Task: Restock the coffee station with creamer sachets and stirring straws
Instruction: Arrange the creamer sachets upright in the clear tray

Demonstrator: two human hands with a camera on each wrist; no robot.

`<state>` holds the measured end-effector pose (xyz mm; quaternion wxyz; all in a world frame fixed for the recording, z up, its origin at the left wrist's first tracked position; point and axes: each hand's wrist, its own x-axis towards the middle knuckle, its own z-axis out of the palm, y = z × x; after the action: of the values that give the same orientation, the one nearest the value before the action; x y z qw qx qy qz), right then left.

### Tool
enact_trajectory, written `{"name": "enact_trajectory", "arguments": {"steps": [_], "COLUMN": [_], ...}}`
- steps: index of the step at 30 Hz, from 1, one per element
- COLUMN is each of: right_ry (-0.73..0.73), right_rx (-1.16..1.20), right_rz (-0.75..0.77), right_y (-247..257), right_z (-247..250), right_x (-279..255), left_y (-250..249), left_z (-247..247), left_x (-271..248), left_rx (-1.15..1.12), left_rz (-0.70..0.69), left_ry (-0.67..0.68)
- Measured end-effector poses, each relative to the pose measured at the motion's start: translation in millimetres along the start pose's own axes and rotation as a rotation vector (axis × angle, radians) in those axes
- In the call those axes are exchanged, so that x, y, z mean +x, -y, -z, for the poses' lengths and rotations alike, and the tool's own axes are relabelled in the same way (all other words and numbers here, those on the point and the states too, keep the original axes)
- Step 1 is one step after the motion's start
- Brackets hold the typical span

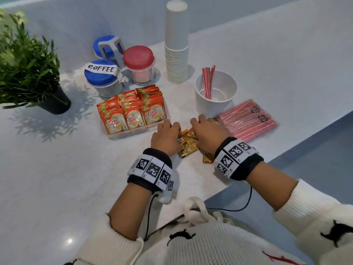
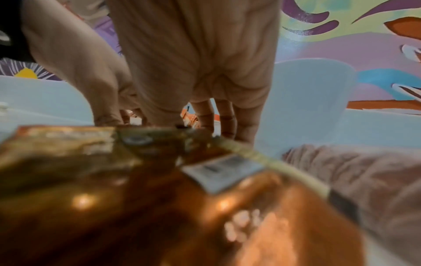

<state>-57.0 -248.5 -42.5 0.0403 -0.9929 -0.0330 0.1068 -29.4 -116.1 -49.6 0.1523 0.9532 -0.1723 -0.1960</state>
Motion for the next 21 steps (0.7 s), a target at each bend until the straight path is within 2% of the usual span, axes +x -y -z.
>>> {"name": "enact_trajectory", "arguments": {"steps": [2, 5, 7, 10, 17, 21], "right_ry": [-0.024, -0.065, -0.145, -0.200, -0.046, -0.084], "right_rx": [0.050, 0.276, 0.429, 0.670, 1.095, 1.144], "right_rz": [0.012, -0.024, -0.041, -0.043, -0.103, -0.137], "right_y": [-4, -12, -17, -17, -16, -13], "right_z": [2, 9, 14, 25, 36, 37], "right_x": [5, 11, 15, 17, 13, 15], "left_y": [2, 5, 6, 7, 15, 22], "left_z": [0, -1, 0, 4, 16, 25], "left_x": [-1, -2, -2, -6, -15, -20], "left_rx": [0.003, 0.004, -0.012, -0.136, -0.538, -0.720], "left_rz": [0.022, 0.058, 0.076, 0.092, 0.040, 0.073], "left_ry": [0.001, 0.017, 0.040, 0.021, -0.190, -0.323]}}
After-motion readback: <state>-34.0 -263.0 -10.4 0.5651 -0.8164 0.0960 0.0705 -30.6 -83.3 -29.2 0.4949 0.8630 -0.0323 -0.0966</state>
